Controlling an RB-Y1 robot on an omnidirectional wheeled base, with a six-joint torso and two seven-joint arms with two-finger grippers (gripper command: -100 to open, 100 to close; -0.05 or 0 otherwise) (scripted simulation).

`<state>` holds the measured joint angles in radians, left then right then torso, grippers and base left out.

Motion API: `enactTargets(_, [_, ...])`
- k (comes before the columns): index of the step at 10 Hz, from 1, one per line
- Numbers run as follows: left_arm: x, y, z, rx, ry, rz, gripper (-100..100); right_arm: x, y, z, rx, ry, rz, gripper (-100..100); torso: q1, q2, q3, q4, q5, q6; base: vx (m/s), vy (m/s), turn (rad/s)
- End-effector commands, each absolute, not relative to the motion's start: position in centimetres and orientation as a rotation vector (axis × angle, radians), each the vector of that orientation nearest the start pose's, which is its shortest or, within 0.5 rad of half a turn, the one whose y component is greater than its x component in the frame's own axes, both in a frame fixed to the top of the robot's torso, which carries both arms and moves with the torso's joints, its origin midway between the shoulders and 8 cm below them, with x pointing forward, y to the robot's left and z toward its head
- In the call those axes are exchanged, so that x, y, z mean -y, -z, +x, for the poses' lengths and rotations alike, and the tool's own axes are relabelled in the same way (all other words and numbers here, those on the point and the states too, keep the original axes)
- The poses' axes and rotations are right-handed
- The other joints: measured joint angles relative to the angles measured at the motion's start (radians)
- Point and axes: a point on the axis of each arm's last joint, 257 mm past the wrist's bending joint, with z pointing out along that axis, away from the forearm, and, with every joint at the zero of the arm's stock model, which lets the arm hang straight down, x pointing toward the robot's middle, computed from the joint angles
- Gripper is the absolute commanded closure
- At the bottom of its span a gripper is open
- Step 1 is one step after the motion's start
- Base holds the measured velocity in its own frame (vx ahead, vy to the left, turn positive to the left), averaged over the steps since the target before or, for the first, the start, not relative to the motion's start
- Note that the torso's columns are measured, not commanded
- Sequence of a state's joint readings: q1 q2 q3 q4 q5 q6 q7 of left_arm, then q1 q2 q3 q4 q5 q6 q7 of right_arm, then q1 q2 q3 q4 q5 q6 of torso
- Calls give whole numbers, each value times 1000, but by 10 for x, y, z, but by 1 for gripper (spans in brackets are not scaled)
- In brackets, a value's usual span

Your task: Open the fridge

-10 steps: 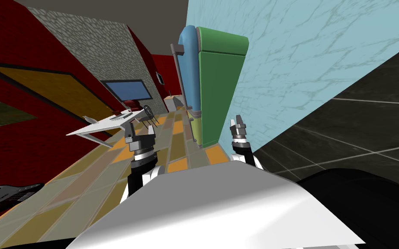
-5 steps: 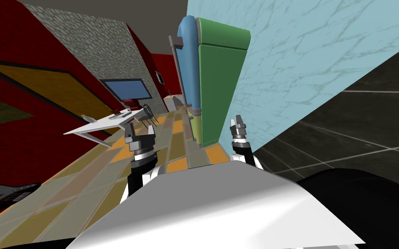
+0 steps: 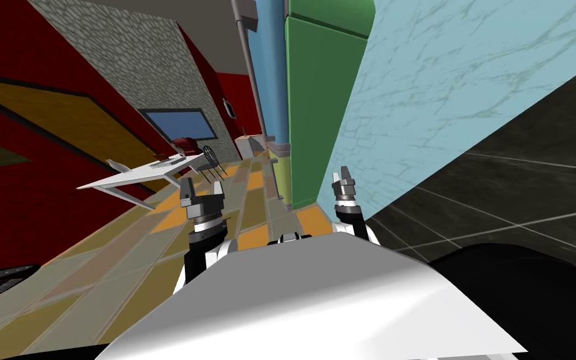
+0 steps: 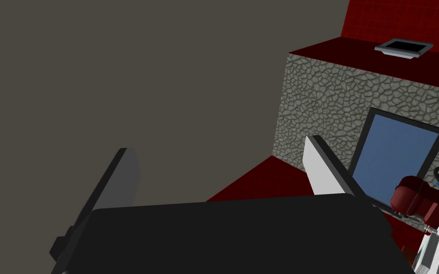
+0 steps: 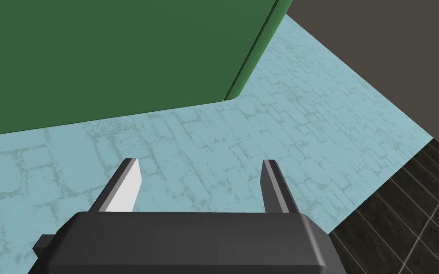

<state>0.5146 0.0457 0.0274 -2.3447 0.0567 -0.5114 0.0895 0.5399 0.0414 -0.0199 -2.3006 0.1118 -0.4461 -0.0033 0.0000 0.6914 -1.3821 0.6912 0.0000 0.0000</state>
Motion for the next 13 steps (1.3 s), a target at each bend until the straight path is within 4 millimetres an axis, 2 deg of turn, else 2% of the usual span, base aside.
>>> enactTargets(1, [-287,-51,326,-550,1408,-636,0,278,-10,347,-759,-1151,603,-100,0,33,-69,33,0,0,31,31,-39])
enactTargets(7, [-287,-51,326,-550,1408,-636,0,272,-18,344,-916,-957,365,-100,1,46,-94,47,0,0,84,76,-74])
enactTargets(13, [-287,-51,326,-550,1408,-636,0,277,-30,339,-1014,-634,100,-100,1,49,-93,47,0,0,162,142,-113])
